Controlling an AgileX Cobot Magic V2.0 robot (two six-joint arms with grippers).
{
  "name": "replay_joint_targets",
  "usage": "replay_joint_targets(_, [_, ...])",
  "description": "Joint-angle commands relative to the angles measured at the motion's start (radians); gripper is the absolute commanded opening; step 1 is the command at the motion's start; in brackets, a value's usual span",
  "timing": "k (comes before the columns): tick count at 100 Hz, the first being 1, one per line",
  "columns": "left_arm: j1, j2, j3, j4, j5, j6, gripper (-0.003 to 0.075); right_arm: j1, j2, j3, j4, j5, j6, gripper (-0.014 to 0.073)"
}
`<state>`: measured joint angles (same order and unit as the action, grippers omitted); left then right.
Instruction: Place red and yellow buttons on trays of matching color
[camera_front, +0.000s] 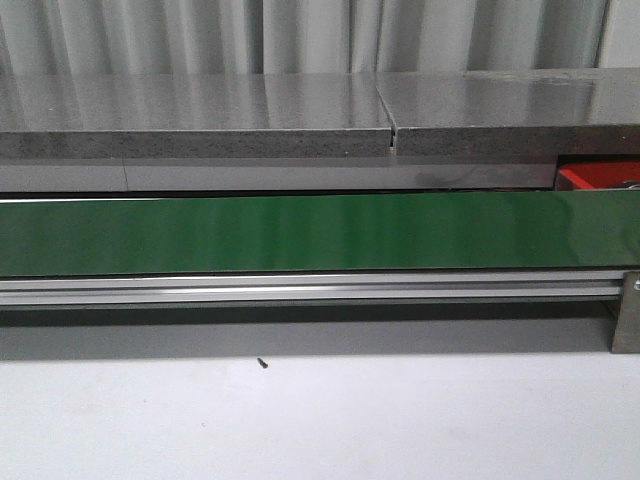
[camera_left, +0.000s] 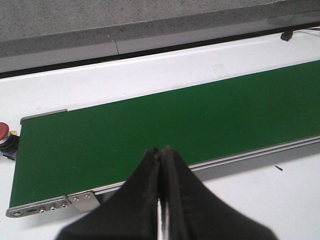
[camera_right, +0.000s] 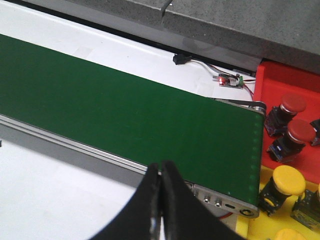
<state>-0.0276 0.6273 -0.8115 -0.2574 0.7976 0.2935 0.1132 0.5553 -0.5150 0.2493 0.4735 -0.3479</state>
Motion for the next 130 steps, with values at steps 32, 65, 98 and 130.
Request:
replay_joint_targets(32, [-0.007, 0.112, -0.033, 0.051, -0.127, -0.103, -0.0019, 0.003, -0.100, 0.017, 0.039, -0.050, -0.011, -0.0115])
replay_joint_targets(65, [0.169, 0.398, -0.192, 0.056, -0.130, -0.129, 0.0000, 0.003, -0.100, 0.017, 0.039, -0.049, -0.011, -0.0115])
replay_joint_targets(98, [0.359, 0.657, -0.341, 0.038, -0.118, -0.135, 0.0416, 0.003, -0.100, 0.017, 0.039, -0.063, -0.011, -0.0115])
replay_joint_targets(130, [0.494, 0.923, -0.516, -0.046, -0.036, -0.423, 0.0399, 0.003, -0.100, 0.017, 0.039, -0.063, -0.011, -0.0115])
